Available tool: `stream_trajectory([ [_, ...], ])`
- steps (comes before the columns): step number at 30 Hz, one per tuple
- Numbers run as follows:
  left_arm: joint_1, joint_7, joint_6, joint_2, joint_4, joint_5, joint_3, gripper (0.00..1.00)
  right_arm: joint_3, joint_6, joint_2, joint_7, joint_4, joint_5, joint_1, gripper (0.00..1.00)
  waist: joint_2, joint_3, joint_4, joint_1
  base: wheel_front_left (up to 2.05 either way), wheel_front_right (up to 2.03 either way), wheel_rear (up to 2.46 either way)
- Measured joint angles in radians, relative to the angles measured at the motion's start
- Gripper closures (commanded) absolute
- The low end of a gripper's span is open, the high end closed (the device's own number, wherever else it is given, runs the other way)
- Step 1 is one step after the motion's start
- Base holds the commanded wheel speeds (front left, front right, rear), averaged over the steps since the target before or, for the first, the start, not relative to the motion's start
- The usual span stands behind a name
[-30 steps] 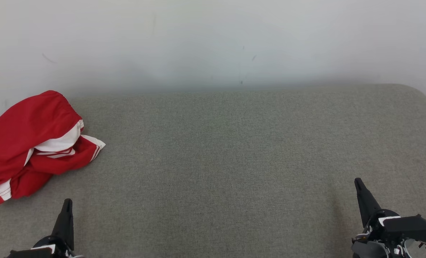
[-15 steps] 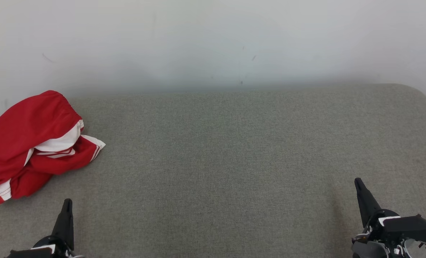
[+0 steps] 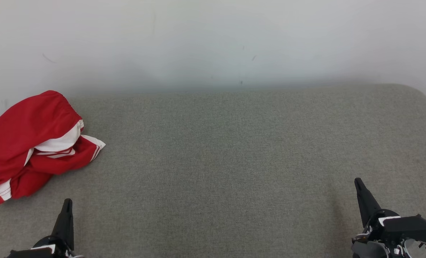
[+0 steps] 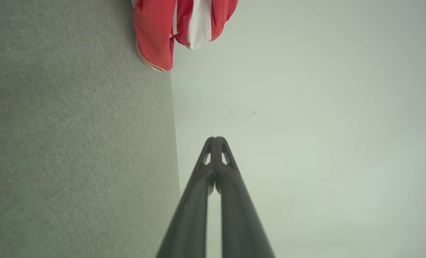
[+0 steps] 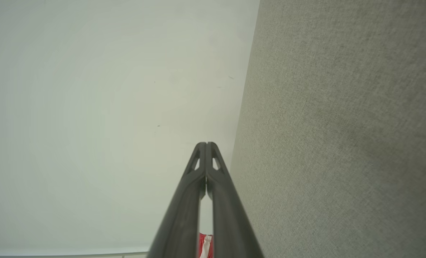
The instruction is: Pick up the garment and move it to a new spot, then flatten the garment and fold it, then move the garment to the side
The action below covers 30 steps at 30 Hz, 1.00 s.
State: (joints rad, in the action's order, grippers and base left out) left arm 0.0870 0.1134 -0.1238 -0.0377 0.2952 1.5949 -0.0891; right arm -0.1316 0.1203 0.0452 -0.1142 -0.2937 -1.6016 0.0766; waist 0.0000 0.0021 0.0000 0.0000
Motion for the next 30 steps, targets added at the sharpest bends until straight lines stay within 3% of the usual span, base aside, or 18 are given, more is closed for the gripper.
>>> stream_trajectory([
  [30, 0.0, 0.0, 0.0, 0.0, 0.0, 0.0, 0.0, 1.0, 0.0, 0.0, 0.0, 0.0, 0.0, 0.0, 0.0, 1.0, 0.0, 0.0, 0.0, 0.0, 0.0, 0.0, 0.0],
])
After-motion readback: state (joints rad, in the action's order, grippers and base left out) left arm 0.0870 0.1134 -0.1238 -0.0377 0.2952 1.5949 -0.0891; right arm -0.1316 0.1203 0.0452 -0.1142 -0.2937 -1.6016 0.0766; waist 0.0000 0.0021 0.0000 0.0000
